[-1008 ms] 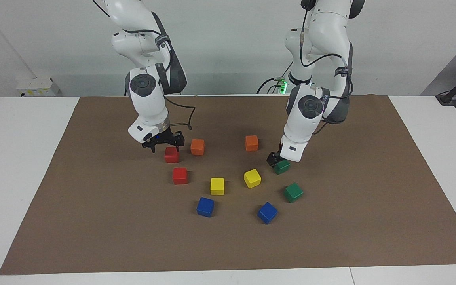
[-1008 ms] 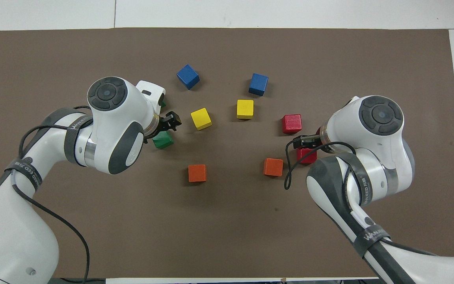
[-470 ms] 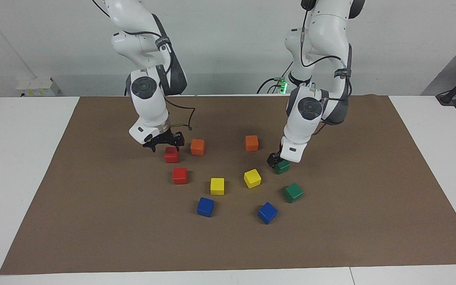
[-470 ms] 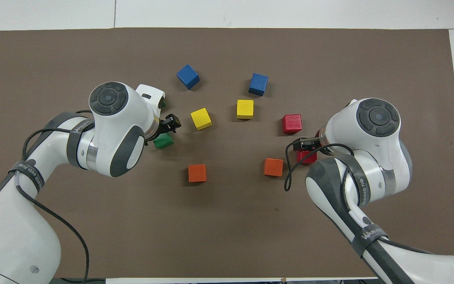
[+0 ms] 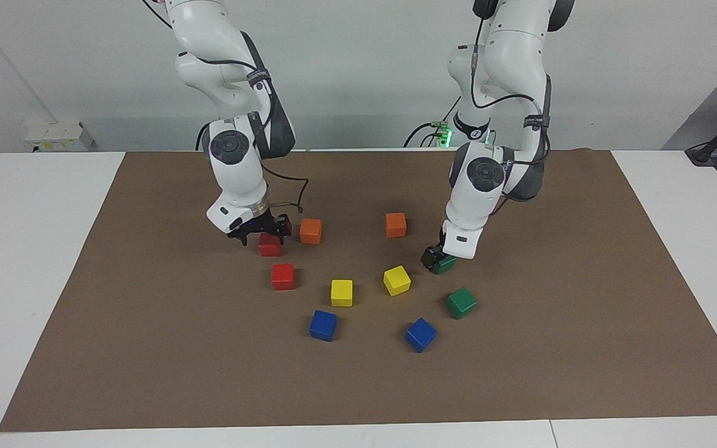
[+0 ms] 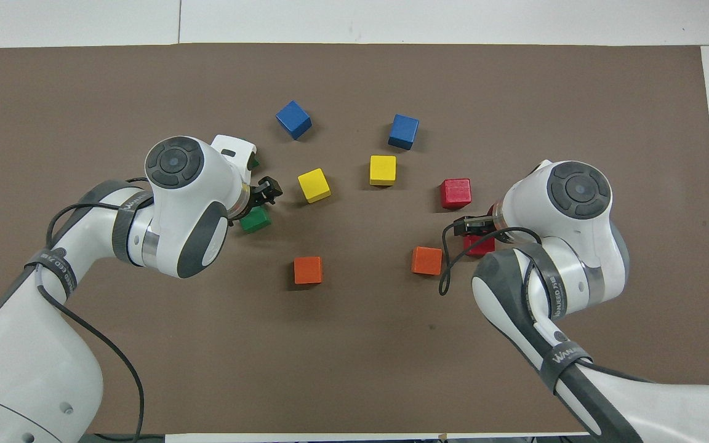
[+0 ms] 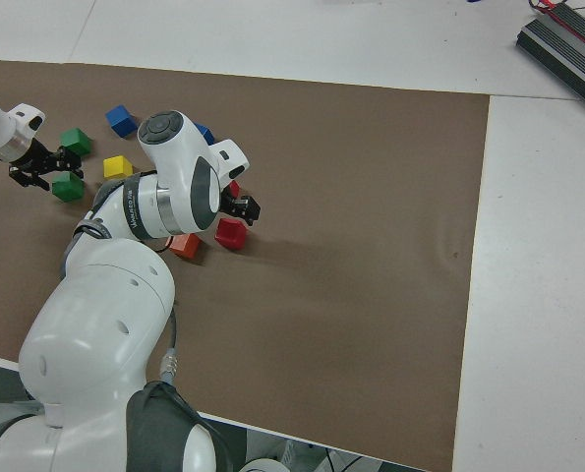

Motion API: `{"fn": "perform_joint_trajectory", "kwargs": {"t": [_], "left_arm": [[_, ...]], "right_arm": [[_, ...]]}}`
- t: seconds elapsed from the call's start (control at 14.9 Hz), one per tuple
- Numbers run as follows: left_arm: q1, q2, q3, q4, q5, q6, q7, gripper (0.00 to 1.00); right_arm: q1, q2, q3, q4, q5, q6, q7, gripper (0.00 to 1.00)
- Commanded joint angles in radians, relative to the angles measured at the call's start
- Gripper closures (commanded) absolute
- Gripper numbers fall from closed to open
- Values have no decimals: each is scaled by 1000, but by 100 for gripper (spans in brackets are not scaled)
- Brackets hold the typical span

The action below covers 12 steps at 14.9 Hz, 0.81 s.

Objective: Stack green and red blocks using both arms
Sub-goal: 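Carry the green cube toward the left gripper's table edge while the right gripper lifts red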

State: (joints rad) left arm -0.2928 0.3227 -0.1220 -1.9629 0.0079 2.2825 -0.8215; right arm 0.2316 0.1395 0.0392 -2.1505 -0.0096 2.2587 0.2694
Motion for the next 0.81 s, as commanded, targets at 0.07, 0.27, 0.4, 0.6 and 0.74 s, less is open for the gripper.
{"fn": "perform_joint_trajectory", "kwargs": {"t": [0.07,0.27,0.4,0.6,0.74], "left_arm": [[-6,-4,7,-22,23,28,-21,0],[-9,-4,7,-22,23,26,-21,33],[-12,-4,7,-22,24,20,-16,74],[3,-19,10,-2,68,-38,49,100],[91,-65,8,31,72,-130,236,100]], "right_arm": [[3,5,4,-20,16,24,36,1],[28,12,4,-49,16,83,65,1],[43,12,2,-60,16,110,79,1],[45,11,2,-69,16,111,79,1],[43,9,2,-74,16,111,74,1]]}}
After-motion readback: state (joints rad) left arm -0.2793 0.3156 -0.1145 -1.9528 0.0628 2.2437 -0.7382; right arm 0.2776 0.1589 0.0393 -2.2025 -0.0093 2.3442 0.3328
